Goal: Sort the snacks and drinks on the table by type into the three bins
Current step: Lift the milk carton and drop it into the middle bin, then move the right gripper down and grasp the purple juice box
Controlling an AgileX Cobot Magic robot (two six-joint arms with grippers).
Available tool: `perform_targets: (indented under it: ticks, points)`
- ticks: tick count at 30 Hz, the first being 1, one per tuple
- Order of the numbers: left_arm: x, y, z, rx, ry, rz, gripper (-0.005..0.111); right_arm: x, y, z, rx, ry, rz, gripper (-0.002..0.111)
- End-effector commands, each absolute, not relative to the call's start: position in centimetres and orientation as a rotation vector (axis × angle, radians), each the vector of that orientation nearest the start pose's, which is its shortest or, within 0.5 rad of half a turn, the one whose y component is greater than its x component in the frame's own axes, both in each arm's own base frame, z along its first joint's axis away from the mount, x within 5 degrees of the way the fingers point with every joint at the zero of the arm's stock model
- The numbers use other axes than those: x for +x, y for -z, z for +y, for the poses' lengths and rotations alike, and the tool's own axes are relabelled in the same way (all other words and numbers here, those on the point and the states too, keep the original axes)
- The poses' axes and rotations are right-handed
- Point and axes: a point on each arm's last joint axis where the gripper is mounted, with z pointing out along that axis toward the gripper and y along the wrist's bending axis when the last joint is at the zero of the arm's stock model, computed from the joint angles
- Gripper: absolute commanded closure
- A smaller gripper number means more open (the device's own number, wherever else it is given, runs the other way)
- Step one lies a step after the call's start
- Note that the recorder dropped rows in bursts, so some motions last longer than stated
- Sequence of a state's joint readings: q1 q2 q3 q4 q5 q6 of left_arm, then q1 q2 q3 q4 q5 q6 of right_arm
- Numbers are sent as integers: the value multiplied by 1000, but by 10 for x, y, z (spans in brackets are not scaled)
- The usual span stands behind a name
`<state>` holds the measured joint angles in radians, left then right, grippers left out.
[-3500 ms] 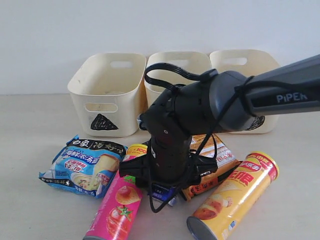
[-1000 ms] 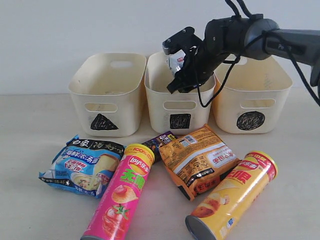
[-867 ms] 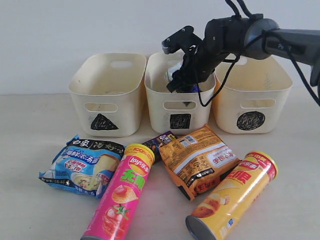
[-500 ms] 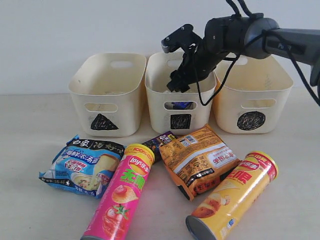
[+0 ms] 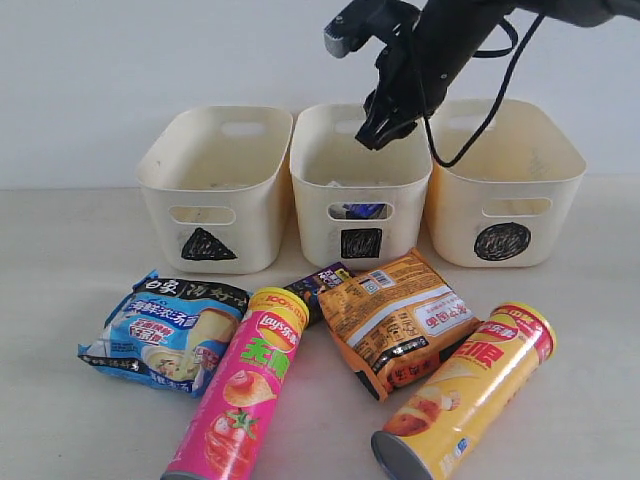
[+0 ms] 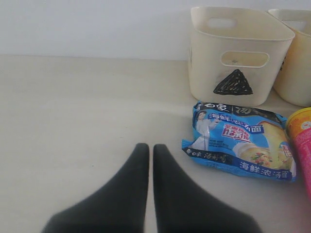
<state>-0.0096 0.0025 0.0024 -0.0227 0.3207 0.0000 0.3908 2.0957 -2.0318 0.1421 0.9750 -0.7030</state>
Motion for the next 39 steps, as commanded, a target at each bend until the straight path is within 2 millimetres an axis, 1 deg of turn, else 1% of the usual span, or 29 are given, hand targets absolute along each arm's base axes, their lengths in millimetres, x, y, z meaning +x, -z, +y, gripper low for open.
perform_targets:
  ticks: [1, 3, 5, 7, 9, 10, 11, 12, 13, 14, 15, 16, 19, 22, 24, 27, 32, 39]
  points:
    - [54, -185, -1, -11, 35, 1791, 102, 418, -312, 199, -1481, -217, 2104, 108]
    - [54, -185, -1, -11, 35, 1791, 102, 408, -311, 201, -1634, -301, 2061, 108]
    - [54, -185, -1, -11, 35, 1791, 102, 405, -313, 206, -1663, -375, 1993, 108]
    - [54, -185, -1, -11, 35, 1791, 102, 402, -310, 211, -1683, -422, 1969, 108]
    - [54, -185, -1, -11, 35, 1791, 102, 394, -299, 222, -1794, -442, 1894, 108]
    - [54, -185, -1, -11, 35, 1791, 102, 385, -287, 232, -1912, -440, 1825, 105]
    - [54, -185, -1, -11, 35, 1791, 102, 381, -282, 237, -1965, -438, 1789, 102]
    - [54, -185, -1, -11, 35, 1791, 102, 373, -272, 244, -2053, -438, 1730, 88]
    - [54, -185, -1, -11, 35, 1791, 102, 371, -269, 246, -2080, -437, 1714, 78]
    - [54, -185, -1, -11, 35, 1791, 102, 367, -265, 249, -2112, -443, 1693, 56]
    - [54, -185, -1, -11, 35, 1791, 102, 365, -262, 252, -2125, -450, 1690, 41]
    - [54, -185, -1, -11, 35, 1791, 102, 365, -260, 253, -2124, -450, 1692, 35]
    - [54, -185, -1, -11, 35, 1791, 102, 368, -250, 259, -2133, -423, 1677, 35]
    - [54, -185, -1, -11, 35, 1791, 102, 374, -224, 266, -2203, -328, 1682, 35]
    - [54, -185, -1, -11, 35, 1791, 102, 378, -213, 265, -2255, -246, 1678, 35]
    - [54, -185, -1, -11, 35, 1791, 102, 381, -206, 267, -2305, -173, 1662, 35]
    - [54, -185, -1, -11, 35, 1791, 102, 394, -197, 275, -2265, -140, 1640, 35]
    - [54, -185, -1, -11, 35, 1791, 102, 405, -176, 281, -2299, -131, 1619, 35]
